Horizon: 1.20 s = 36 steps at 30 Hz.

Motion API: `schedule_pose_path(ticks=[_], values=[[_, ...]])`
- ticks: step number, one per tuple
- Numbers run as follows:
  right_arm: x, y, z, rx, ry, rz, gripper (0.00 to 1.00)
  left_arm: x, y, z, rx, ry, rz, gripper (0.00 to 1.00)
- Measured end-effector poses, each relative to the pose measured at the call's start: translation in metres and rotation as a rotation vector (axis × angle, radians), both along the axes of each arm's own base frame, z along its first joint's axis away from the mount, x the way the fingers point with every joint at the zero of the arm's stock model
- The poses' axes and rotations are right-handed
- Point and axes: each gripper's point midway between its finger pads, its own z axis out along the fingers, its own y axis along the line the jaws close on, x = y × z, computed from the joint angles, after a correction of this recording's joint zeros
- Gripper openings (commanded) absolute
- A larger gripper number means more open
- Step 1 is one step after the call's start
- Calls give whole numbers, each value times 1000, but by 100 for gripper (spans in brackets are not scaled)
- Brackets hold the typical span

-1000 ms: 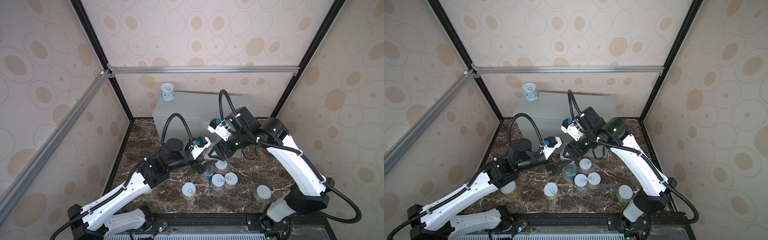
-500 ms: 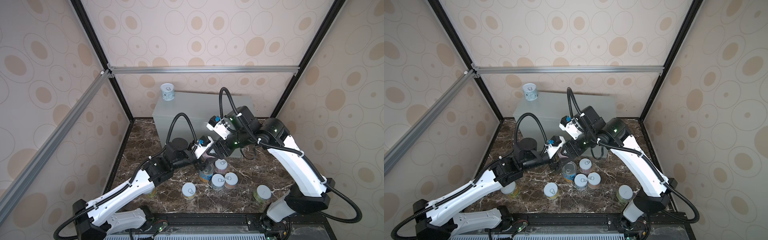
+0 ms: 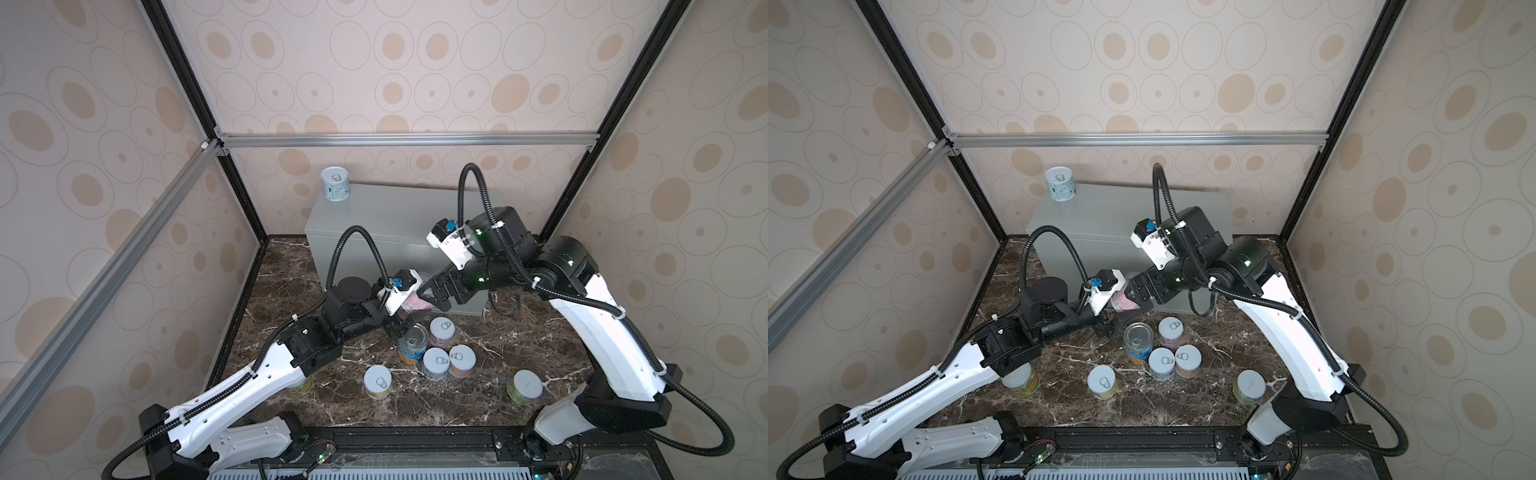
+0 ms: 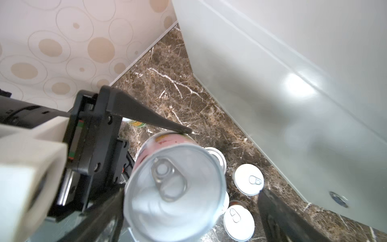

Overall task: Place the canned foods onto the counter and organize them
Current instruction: 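Grasp the pink can with the left gripper while the right gripper releases it, then carry the pink can with the left gripper onto the cabinet top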

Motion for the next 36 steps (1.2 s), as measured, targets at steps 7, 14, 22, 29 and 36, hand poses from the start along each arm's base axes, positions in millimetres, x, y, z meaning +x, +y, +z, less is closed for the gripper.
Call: schedule_pose_path(ticks=[7,14,22,29,36], values=[[-15,-49,45,87,-178,-91,100,33,30,13,2,23,138,53],[-19,-53,31,74,-198,-78,100,77,75,54,-108,19,296,53],[-18,-40,1,55,-168,-20,100,120,123,63,-205,53,419,54],[-32,-29,5,119,-193,85,100,144,160,70,-290,25,470,54],[-38,-20,10,158,-234,164,100,164,181,67,-334,14,495,56]])
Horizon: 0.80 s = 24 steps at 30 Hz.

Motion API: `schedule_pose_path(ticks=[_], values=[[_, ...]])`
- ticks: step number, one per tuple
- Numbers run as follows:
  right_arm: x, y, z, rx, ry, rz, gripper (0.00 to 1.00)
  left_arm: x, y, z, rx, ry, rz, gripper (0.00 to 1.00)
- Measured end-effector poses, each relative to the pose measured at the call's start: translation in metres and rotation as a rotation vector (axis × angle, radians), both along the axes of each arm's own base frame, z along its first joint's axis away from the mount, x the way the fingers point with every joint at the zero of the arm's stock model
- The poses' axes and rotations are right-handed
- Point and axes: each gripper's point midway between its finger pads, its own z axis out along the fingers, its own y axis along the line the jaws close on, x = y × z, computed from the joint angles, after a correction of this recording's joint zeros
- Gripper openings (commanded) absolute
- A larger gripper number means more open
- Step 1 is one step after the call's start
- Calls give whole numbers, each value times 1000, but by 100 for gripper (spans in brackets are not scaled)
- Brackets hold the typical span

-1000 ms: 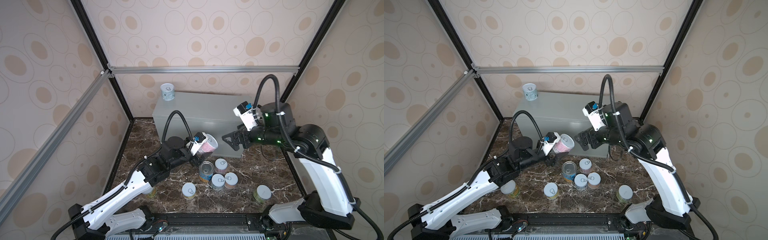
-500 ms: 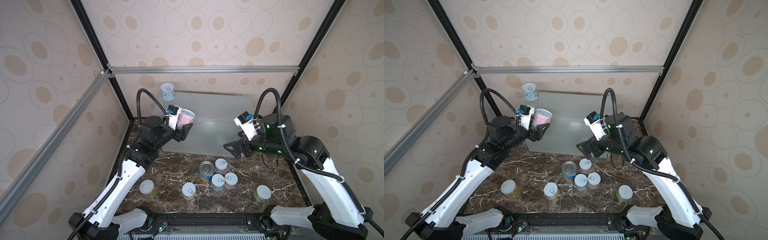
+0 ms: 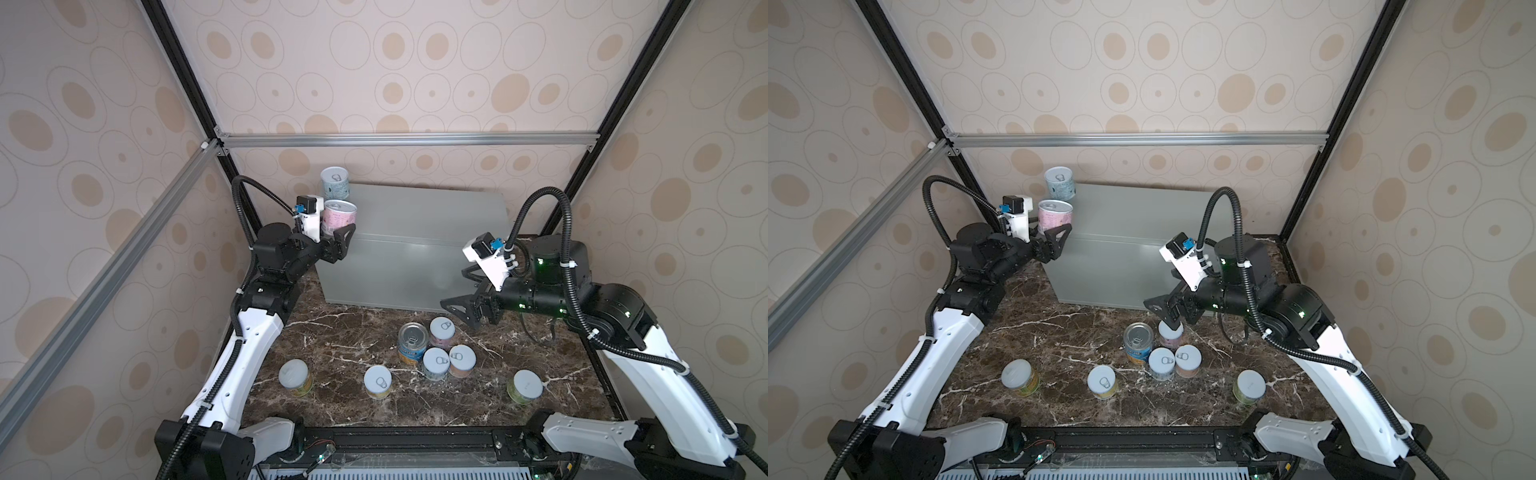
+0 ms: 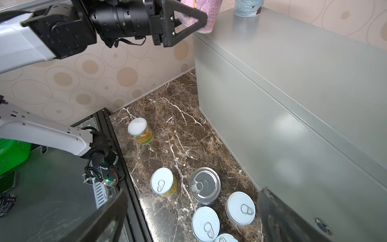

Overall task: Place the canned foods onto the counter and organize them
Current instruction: 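Carry the pink can with the left gripper onto the cabinet top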

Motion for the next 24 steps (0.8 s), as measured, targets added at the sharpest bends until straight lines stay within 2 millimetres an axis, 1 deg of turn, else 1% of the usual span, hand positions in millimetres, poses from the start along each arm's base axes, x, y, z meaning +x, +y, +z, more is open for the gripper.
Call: schedule_pose_path(ticks=[4,9,14,16,17,18,24], values=[[-5,0,-2,6,-22,27,100,12,7,-7,-9,7,13,57],[-12,-3,0,15,-53,52,100,27,12,-20,-12,25,27,60],[-14,-3,2,17,-75,63,100,32,15,-21,-16,7,37,64],[-14,-3,0,17,-77,65,100,34,16,-21,-17,3,39,68],[-14,-2,-1,16,-77,66,100,35,16,-21,-17,1,40,73],[-13,-2,-2,15,-76,67,100,36,17,-22,-17,-1,41,76],[-12,0,-4,17,-74,73,100,39,20,-24,-16,-2,53,85]])
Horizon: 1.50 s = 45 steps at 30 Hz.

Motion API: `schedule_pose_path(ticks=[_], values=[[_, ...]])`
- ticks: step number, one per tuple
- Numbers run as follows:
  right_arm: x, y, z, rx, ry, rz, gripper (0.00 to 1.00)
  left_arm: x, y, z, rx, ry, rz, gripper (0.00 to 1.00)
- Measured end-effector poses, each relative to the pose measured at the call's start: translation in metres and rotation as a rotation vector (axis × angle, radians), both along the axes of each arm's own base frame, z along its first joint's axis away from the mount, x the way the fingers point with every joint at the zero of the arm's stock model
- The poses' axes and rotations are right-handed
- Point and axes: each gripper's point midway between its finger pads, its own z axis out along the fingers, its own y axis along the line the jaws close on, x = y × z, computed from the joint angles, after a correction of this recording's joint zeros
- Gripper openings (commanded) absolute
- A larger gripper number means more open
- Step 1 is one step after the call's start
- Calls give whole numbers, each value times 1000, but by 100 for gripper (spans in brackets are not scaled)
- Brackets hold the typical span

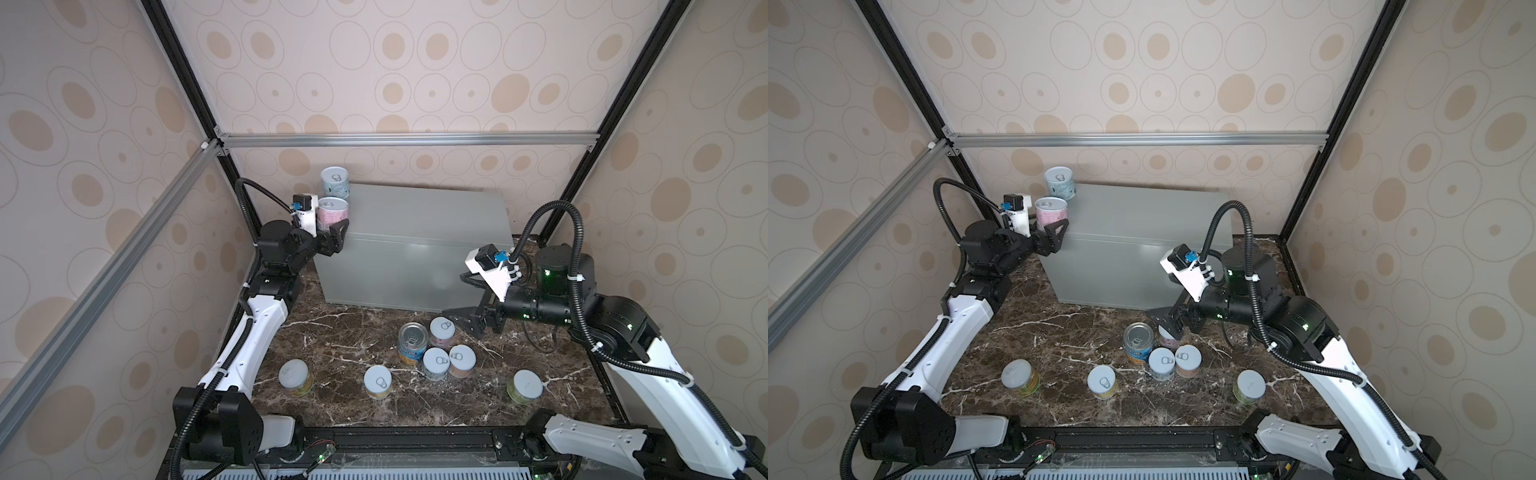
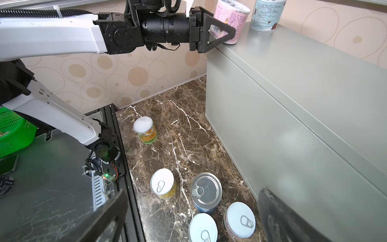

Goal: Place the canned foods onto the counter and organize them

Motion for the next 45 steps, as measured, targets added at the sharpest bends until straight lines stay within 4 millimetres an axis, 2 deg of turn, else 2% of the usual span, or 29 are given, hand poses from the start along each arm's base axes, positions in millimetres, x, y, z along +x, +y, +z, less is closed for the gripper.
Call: schedule_pose_path(ticks=[8,14,18,24,39,45], values=[[-1,2,2,12,0,9,100,3,5,1,0,-14,12,86],[-1,2,2,19,5,7,100,4,8,1,2,-19,17,92],[-2,2,2,22,8,6,100,4,10,1,6,-20,20,88],[-1,3,3,31,10,4,100,9,8,1,22,-25,-4,76],[1,4,-3,27,23,-3,100,40,11,3,58,-30,-21,77],[1,4,-3,27,23,-3,100,43,10,2,57,-29,-31,79]])
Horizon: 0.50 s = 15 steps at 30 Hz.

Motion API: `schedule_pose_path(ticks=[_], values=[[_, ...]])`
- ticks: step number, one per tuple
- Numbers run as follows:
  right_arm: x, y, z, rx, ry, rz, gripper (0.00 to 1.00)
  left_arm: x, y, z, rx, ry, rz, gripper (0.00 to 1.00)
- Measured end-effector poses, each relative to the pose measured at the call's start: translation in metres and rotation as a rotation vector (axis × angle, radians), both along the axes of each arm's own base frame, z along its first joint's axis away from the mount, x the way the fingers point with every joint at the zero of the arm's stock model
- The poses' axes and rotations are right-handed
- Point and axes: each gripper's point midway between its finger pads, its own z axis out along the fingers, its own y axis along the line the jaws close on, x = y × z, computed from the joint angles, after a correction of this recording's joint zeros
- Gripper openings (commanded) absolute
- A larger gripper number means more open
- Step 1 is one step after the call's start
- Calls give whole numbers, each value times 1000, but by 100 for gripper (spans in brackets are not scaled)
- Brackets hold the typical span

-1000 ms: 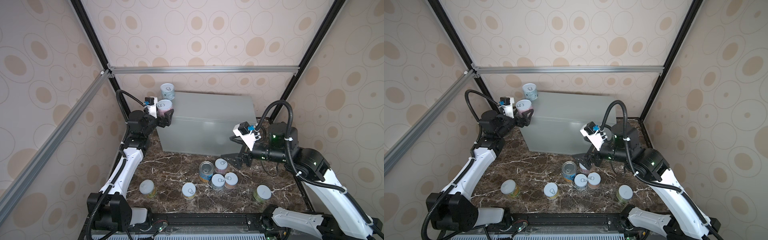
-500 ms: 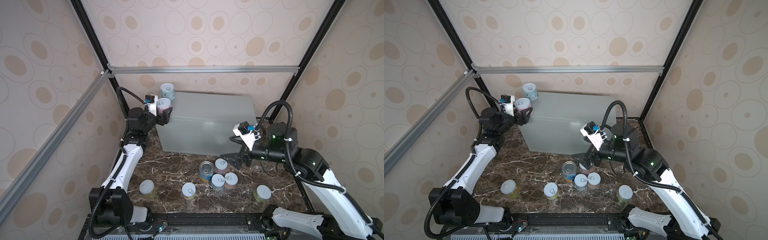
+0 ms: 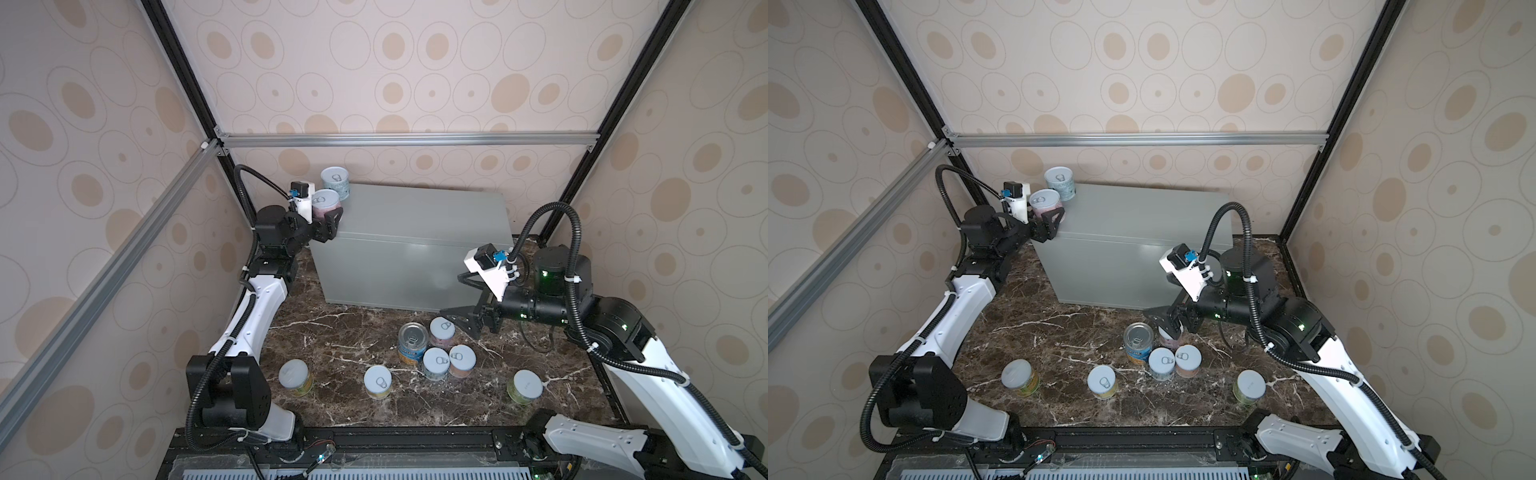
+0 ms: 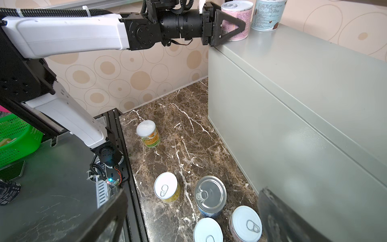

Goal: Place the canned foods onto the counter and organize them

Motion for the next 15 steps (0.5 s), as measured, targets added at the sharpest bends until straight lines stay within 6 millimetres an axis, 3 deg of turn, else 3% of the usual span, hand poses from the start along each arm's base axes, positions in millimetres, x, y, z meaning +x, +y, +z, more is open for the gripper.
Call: schedule_pose_path(ticks=[15], values=[[2,2,0,1,1,0,100,-2,-3,0,-1,-1,-35,77]])
